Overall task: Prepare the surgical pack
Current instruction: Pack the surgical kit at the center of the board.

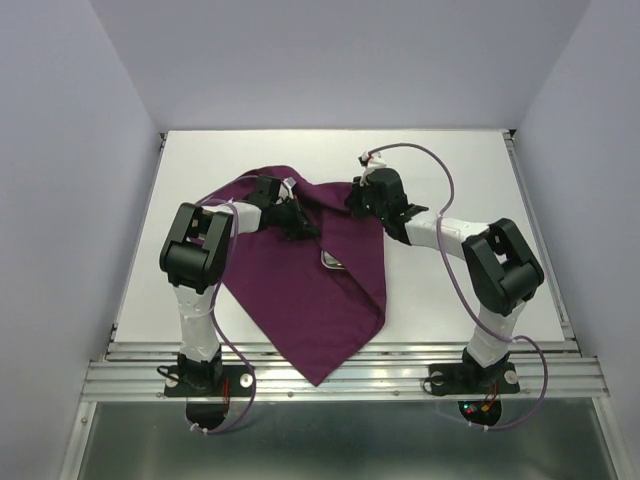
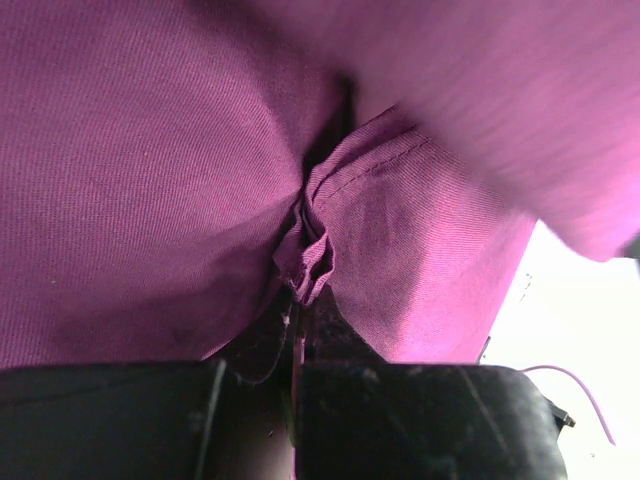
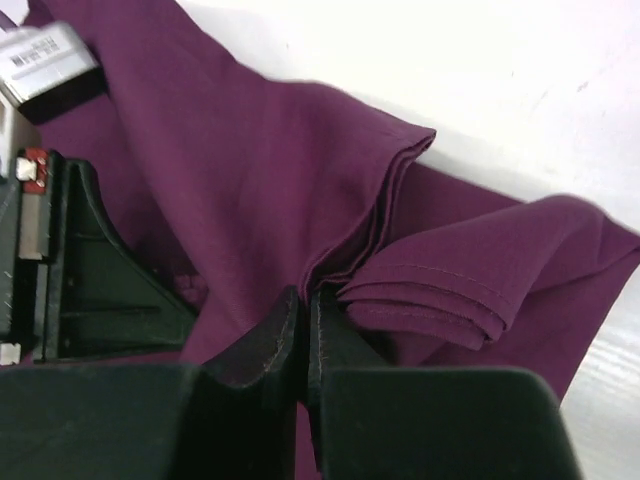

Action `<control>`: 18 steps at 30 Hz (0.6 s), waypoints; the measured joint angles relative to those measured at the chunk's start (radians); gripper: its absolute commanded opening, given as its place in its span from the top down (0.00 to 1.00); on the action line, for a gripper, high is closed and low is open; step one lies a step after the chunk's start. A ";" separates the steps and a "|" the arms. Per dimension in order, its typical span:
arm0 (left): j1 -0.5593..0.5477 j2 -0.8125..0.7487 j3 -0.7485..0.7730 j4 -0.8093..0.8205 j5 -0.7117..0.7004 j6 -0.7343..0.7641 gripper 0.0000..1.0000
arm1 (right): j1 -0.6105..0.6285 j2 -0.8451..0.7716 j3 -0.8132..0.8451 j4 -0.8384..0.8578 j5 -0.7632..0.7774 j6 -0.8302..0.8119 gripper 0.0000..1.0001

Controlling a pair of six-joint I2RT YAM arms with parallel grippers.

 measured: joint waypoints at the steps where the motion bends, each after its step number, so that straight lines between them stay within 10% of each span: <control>1: 0.000 0.000 0.000 0.000 -0.001 -0.001 1.00 | 0.002 0.000 -0.021 0.009 0.002 0.013 0.99; 18: 0.000 -0.046 -0.033 -0.003 -0.056 -0.010 1.00 | 0.006 0.023 -0.098 0.095 0.034 0.117 0.99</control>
